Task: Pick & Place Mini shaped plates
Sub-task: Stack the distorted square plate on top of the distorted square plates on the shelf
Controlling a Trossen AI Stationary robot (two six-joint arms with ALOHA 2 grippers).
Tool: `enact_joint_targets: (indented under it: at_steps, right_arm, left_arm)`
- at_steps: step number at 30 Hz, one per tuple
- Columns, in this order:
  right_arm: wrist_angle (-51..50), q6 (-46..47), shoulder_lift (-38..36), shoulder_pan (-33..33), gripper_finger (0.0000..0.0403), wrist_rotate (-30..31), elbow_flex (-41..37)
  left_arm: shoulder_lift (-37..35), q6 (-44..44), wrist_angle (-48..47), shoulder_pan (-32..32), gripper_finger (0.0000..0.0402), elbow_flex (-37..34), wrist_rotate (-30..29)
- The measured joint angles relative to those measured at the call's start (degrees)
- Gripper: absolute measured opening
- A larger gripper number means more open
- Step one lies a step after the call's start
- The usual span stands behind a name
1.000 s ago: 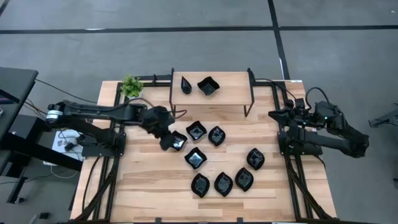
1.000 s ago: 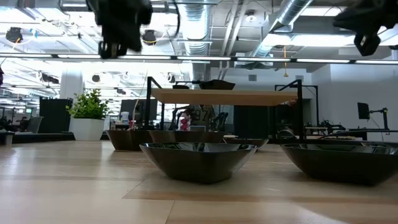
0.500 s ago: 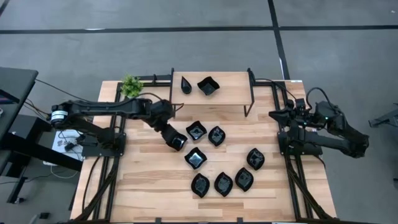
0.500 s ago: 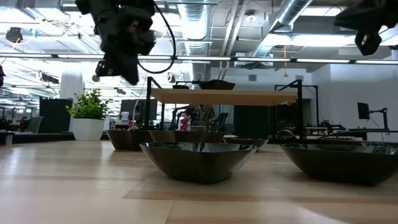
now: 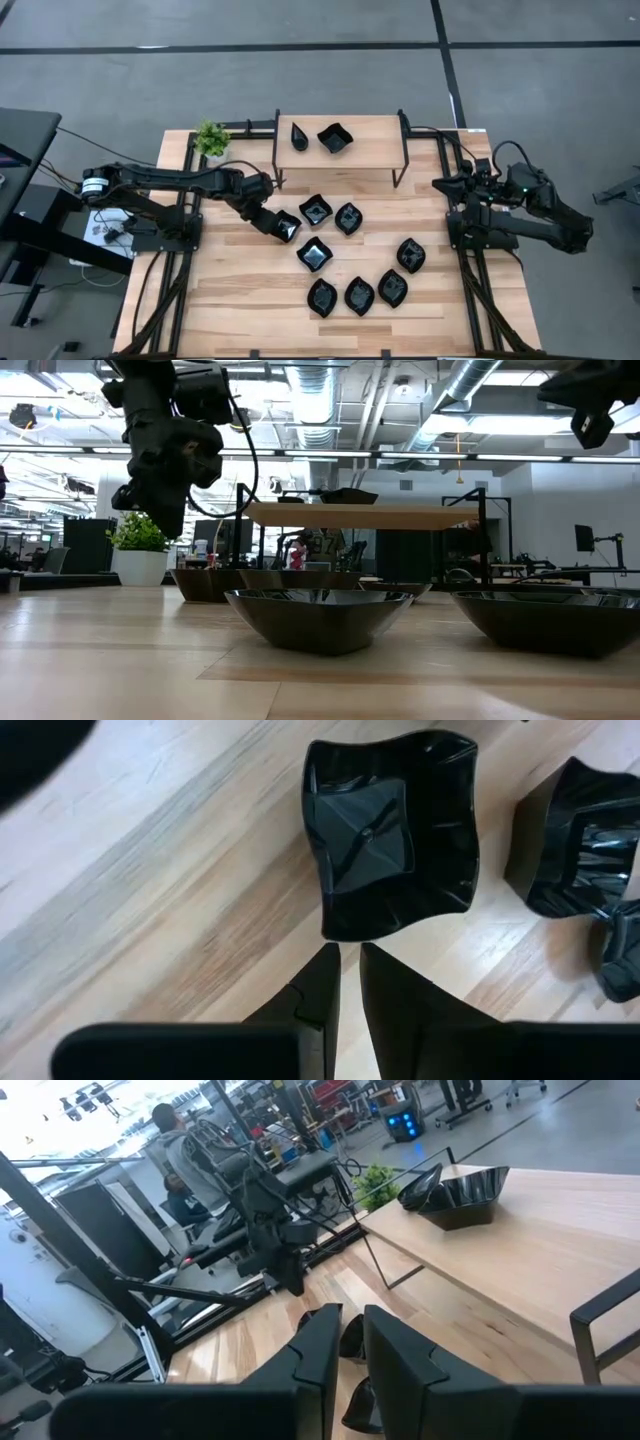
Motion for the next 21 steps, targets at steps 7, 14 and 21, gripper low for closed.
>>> enact_joint_targets:
  at_steps: [7,14,21]
  right_arm:
    - [0.00,0.01,0.00,0.00,0.0048,0.02,0.00]
    - [0.00,0.92,0.00,0.00,0.0048,0.02,0.00]
    - [-0.01,0.94,0.00,0.00,0.0048,0.02,0.00]
  left_arm:
    - [-0.02,0.33,0.48,0.00,0.0046,-0.02,-0.02]
    - [-0.02,0.09,0.77,0.02,0.0069,-0.02,-1.67]
    - [-0.02,-0.15,1.07,0.02,0.0088,-0.04,-1.80]
